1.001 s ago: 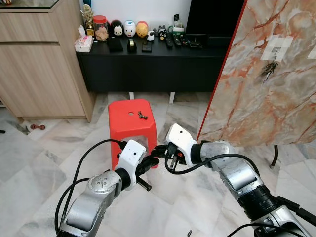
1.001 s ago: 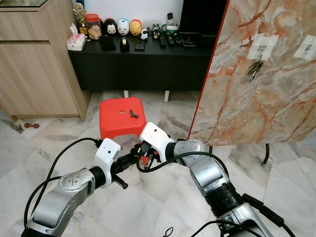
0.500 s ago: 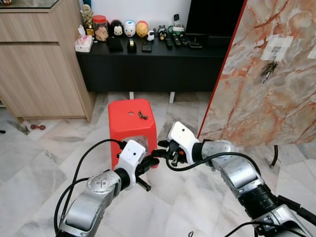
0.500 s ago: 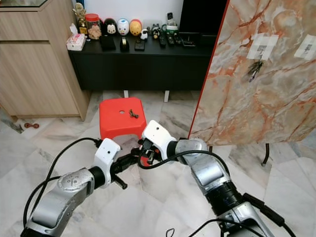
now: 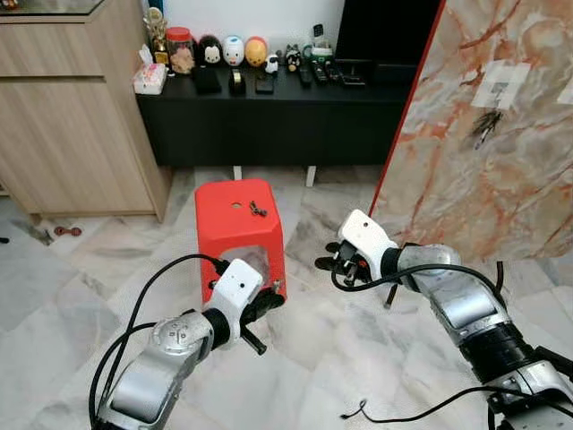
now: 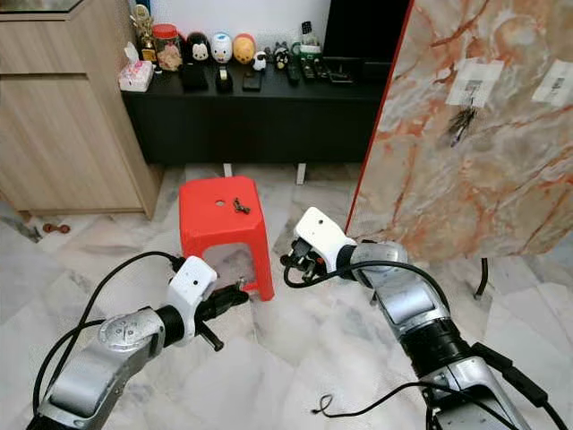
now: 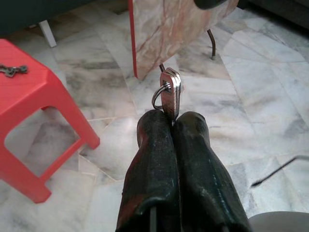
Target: Hang keys on a hook
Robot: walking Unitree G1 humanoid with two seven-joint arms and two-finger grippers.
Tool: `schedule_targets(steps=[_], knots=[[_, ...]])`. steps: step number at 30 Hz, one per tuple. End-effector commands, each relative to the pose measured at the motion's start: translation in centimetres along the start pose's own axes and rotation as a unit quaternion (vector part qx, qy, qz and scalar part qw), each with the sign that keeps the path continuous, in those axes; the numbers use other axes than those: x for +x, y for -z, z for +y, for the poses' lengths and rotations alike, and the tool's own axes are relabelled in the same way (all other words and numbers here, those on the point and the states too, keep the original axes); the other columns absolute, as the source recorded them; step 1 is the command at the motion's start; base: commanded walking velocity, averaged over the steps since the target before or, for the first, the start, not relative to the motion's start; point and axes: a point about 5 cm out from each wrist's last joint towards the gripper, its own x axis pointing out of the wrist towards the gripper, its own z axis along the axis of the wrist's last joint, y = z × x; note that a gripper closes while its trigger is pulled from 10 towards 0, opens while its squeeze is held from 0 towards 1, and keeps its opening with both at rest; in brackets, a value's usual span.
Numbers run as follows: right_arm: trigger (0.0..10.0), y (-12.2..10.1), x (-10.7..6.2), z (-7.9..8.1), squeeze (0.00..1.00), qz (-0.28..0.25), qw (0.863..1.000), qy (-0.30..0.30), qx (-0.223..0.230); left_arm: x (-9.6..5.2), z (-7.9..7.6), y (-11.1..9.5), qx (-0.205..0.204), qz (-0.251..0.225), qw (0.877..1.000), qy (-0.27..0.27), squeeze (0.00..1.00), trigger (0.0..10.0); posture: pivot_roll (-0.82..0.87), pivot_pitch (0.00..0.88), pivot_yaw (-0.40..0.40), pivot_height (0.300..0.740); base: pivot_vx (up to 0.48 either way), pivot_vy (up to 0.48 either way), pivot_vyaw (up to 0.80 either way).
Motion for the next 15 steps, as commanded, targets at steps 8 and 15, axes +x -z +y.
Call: schedule_targets(steps=[8,15], knots=[[10.0,3.3,-2.1,-4.5,0.0,0.02,0.981,0.164,0.1,-0.5,0.3,-0.4,0.001,-0.014,1.0,-0.011,0.0,0.0,-0.01,0.054,-0.092,0.74,0.0,0.0,0.0],[10.0,10.6,-3.4,-4.4,0.0,0.072,0.924,0.284,0.247,-1.1,2.6,0.2,-0.035,-0.018,0.996,-0.084,0.0,10.0,-0.01,0.057,-0.086,0.74,0.0,0.0,0.0]])
